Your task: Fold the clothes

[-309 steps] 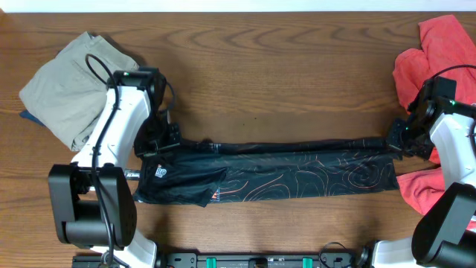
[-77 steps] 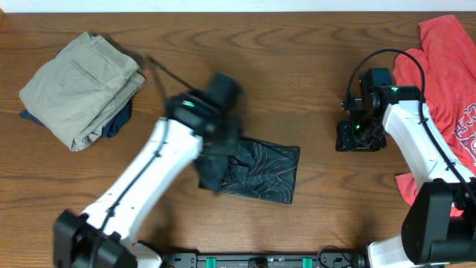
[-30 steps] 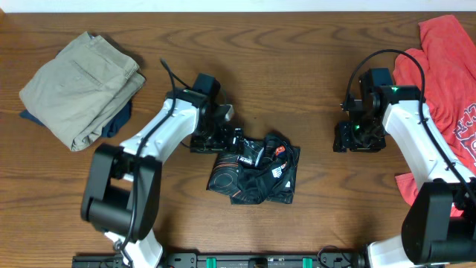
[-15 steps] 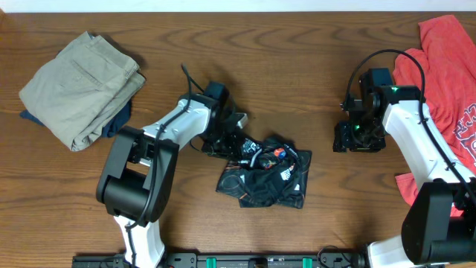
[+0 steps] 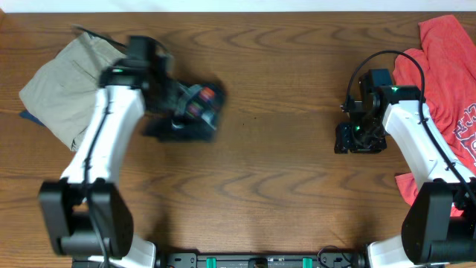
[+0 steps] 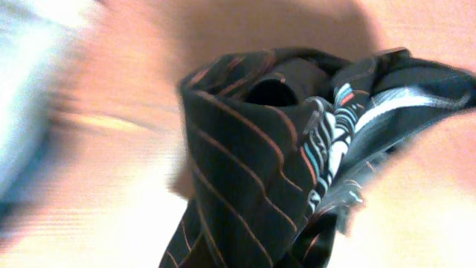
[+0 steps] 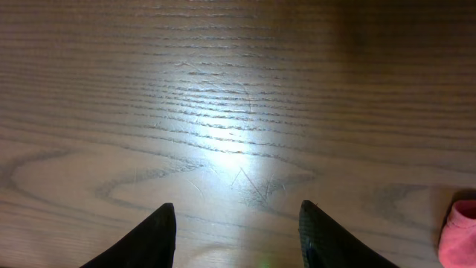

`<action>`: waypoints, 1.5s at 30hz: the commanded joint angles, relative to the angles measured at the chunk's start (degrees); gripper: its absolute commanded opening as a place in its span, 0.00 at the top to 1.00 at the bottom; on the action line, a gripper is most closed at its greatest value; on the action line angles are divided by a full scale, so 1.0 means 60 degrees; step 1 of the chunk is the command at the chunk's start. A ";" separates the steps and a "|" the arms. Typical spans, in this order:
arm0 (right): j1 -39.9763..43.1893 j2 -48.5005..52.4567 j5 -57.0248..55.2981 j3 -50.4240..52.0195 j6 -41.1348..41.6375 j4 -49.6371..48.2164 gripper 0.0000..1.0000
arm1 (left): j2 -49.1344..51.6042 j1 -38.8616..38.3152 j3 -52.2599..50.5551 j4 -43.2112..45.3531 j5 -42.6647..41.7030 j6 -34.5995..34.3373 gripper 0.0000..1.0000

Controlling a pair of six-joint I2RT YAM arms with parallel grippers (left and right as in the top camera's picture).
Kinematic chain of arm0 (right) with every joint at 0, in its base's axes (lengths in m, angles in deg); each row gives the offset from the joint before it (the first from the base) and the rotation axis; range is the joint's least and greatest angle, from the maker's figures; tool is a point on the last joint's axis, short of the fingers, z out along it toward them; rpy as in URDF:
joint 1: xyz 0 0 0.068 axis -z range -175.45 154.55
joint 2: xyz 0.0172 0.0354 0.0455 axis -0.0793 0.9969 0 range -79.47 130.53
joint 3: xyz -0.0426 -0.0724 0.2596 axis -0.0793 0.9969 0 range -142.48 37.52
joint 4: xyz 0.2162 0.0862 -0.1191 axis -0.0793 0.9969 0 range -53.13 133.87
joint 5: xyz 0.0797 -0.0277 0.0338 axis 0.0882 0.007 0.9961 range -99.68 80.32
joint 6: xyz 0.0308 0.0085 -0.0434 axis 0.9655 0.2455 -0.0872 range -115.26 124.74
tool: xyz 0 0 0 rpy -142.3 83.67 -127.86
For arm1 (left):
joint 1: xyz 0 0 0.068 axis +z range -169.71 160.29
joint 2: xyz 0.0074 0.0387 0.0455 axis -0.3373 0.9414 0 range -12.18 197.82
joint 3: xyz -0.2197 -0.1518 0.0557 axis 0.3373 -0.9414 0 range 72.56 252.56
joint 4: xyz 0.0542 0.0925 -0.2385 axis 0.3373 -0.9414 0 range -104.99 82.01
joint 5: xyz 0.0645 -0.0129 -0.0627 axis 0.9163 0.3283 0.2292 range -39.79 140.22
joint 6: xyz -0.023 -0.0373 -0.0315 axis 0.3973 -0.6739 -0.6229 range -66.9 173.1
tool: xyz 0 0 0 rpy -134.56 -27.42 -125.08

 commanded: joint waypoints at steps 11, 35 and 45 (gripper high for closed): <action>0.0044 -0.0200 -0.0062 -0.0135 0.0098 -0.0062 0.48 | -0.0036 0.4521 0.0390 0.2812 0.0291 -0.0637 0.94; 0.0047 -0.0200 -0.0044 -0.0135 0.0703 -0.0758 0.45 | 0.0273 0.4441 0.0393 0.2532 -0.2116 -0.1133 0.02; 0.0375 -0.0215 0.1089 -0.0805 0.0958 -0.1355 0.02 | 0.0142 0.0652 0.0390 -0.2051 -0.1129 -0.0437 0.02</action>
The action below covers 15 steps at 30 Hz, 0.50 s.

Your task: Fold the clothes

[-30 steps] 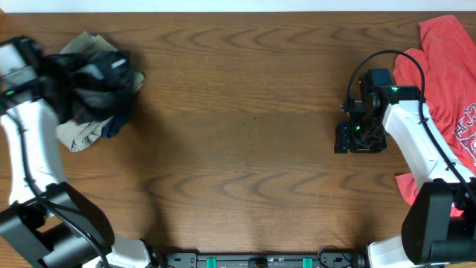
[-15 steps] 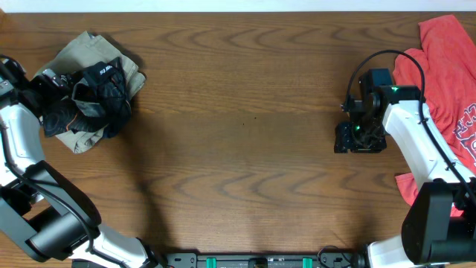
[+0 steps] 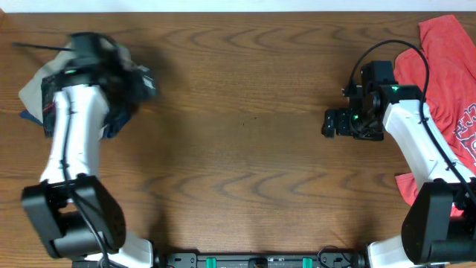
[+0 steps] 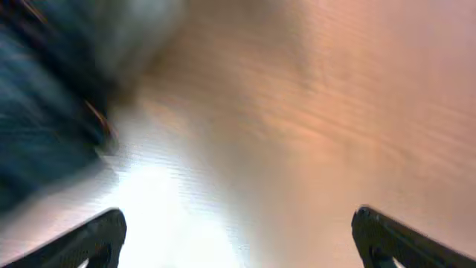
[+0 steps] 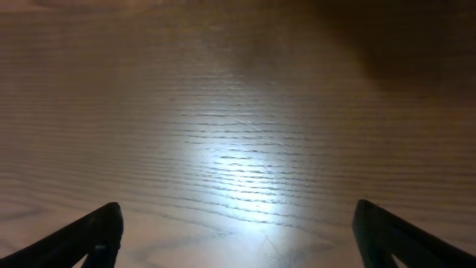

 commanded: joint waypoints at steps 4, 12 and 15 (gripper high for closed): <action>0.0754 -0.0459 0.0415 -0.1137 0.0109 0.1209 0.01 | -0.0189 -0.1249 0.0131 -0.3202 0.1421 0.0222 0.02; 0.1104 -0.2841 -0.0270 -0.0612 0.0040 0.1545 0.01 | -0.3056 -0.1362 -0.1013 -0.3359 0.1293 0.0076 0.02; 0.0976 -0.4350 -0.0412 0.0433 -0.0091 0.0794 0.01 | -0.4969 -0.1362 -0.1963 -0.2528 0.1293 0.0076 0.02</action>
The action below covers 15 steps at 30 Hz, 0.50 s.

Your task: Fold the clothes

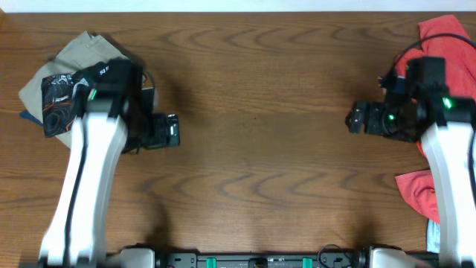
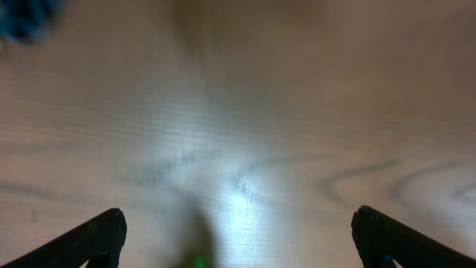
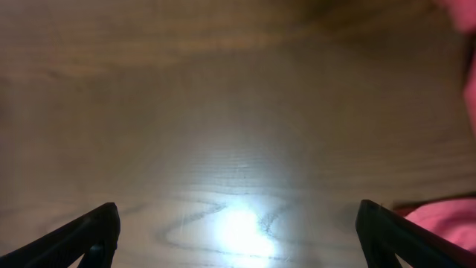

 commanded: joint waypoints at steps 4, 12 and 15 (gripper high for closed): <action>-0.0306 -0.3282 -0.0433 0.2586 -0.0270 -0.1585 0.01 | -0.4386 0.0004 -0.2364 0.1545 0.0117 0.0055 0.02; -0.0313 -0.6295 -0.0619 0.4521 -0.0262 -0.1716 0.01 | -0.8335 0.0004 -0.4113 0.3024 0.0113 0.0058 0.02; -0.0313 -0.6677 -0.0619 0.4597 -0.0262 -0.1155 0.01 | -0.8914 0.0004 -0.4109 0.2936 0.0113 0.0058 0.02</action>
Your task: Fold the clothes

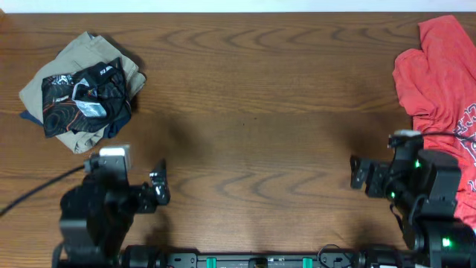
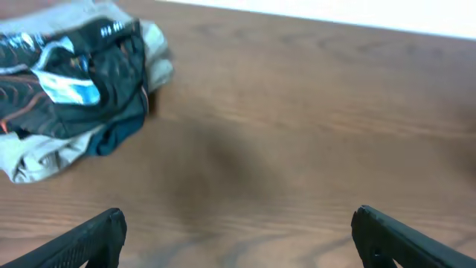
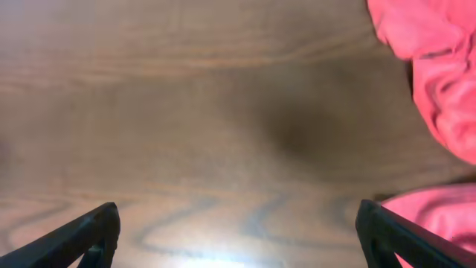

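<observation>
At the table's far left lies a pile: a black patterned garment (image 1: 88,91) folded on top of a beige one (image 1: 44,85); the left wrist view also shows the black garment (image 2: 82,67). A red shirt (image 1: 439,74) lies spread and unfolded at the far right, its edge showing in the right wrist view (image 3: 439,67). My left gripper (image 1: 158,195) is open near the front left edge, nothing between its fingertips (image 2: 111,227). My right gripper (image 1: 364,177) is open near the front right, just left of the red shirt, and holds nothing.
Bare brown wood table (image 1: 253,119) stretches between the pile and the red shirt. A dark blue bit of cloth (image 1: 30,117) pokes out under the beige garment. A black cable (image 1: 37,190) runs off to the left from the left arm.
Both arms have drawn back from mid-table toward the front edge. The left gripper is now well away from the pile. Both grippers remain open and the clothes have not moved.
My left gripper was first shut on the black patterned garment over the mid-left table, the right gripper partly open over bare wood. Then the left was at the beige pile, jaws open. Afterwards the black garment lay on the pile, and both arms are now pulled back.
</observation>
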`<action>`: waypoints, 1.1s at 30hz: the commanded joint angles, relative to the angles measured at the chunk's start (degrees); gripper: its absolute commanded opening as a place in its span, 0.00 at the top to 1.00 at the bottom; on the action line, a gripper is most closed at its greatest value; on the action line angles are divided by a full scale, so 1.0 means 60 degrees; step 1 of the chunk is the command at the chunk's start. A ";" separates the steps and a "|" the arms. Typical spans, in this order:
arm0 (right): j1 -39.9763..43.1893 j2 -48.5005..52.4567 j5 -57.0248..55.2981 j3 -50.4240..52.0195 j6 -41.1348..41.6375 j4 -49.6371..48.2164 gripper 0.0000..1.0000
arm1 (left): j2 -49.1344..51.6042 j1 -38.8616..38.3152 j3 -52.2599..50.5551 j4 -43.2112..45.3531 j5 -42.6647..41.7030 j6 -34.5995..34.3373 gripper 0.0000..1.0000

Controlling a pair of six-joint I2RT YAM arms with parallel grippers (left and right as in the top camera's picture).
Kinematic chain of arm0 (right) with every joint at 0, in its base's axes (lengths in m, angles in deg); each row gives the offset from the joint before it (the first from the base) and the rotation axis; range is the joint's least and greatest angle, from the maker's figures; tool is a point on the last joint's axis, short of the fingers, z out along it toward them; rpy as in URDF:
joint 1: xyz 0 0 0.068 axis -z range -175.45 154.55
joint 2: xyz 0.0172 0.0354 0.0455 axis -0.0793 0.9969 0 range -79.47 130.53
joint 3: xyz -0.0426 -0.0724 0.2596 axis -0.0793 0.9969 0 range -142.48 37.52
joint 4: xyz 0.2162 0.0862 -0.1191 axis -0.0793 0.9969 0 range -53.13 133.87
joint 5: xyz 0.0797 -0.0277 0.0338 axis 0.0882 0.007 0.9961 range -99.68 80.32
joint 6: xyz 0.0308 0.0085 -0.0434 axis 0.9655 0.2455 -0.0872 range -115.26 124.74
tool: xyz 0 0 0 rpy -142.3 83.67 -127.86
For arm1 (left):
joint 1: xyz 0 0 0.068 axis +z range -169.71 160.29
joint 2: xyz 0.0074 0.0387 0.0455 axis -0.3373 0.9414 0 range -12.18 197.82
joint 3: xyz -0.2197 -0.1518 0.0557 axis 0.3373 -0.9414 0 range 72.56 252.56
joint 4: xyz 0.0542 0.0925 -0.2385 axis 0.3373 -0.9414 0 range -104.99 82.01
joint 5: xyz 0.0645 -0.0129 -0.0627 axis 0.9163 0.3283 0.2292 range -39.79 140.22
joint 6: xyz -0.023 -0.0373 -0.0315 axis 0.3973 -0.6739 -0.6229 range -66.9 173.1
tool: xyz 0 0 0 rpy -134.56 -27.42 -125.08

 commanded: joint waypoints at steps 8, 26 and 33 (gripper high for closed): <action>-0.0087 -0.0288 -0.0113 0.0131 -0.0153 0.1096 0.01 | -0.0696 0.0007 -0.0040 -0.0171 0.0080 0.0058 0.02; -0.0087 -0.0721 -0.0863 0.0146 -0.0222 0.1206 0.01 | -0.0696 0.0007 -0.0040 -0.0171 0.0080 0.0058 0.02; -0.0896 -0.2801 -0.0856 0.1698 -0.1155 -0.1719 0.01 | -0.0696 0.0007 -0.0040 -0.0171 0.0080 0.0058 0.02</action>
